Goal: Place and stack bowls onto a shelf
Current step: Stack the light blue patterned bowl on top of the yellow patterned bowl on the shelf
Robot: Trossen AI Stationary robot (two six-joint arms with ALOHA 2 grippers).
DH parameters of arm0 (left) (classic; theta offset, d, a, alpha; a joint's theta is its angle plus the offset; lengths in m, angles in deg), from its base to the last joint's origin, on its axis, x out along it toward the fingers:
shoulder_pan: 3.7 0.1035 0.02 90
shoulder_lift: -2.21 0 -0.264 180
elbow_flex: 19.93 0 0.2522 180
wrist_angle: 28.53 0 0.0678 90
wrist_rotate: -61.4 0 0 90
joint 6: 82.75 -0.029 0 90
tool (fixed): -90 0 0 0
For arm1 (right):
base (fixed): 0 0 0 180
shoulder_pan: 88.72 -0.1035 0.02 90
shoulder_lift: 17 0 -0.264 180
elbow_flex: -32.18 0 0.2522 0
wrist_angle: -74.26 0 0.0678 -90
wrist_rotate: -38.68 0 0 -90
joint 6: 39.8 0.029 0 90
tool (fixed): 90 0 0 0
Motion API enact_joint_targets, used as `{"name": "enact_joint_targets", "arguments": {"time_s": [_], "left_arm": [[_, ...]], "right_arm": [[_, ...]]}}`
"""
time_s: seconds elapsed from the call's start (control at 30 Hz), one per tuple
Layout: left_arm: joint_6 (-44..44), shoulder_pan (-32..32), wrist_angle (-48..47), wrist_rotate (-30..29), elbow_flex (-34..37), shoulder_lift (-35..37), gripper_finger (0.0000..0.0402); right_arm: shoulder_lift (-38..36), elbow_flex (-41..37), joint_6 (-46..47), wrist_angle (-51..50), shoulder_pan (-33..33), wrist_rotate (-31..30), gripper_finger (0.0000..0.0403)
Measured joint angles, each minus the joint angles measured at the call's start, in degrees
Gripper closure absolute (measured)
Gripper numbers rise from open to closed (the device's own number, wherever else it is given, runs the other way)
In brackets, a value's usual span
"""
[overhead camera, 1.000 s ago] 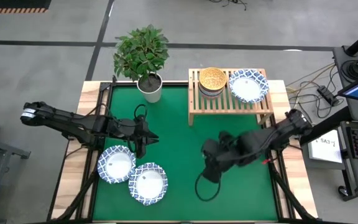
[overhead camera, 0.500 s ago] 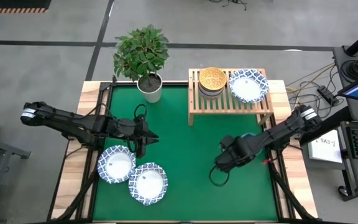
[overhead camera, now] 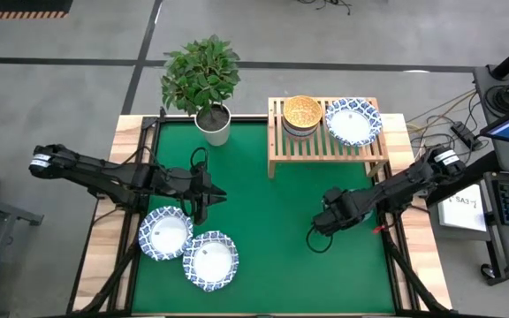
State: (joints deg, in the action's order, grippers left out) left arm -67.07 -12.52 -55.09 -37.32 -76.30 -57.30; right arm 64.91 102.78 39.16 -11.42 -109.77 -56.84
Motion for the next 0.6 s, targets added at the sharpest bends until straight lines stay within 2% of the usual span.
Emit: {"name": "enact_joint_targets", "arguments": {"time_s": [0.43, 0.6], "left_arm": [[0.0, 0.0, 0.4, -1.4, 0.0, 0.0, 0.0341], [0.0, 0.0, 0.4, -1.4, 0.0, 0.0, 0.0341]], "right_arm": [[0.5, -7.4, -0.1, 6.9, 0.1, -1.8, 0.029], [0.5, -7.4, -0.9, 7.8, 0.1, -2.0, 0.0328]]}}
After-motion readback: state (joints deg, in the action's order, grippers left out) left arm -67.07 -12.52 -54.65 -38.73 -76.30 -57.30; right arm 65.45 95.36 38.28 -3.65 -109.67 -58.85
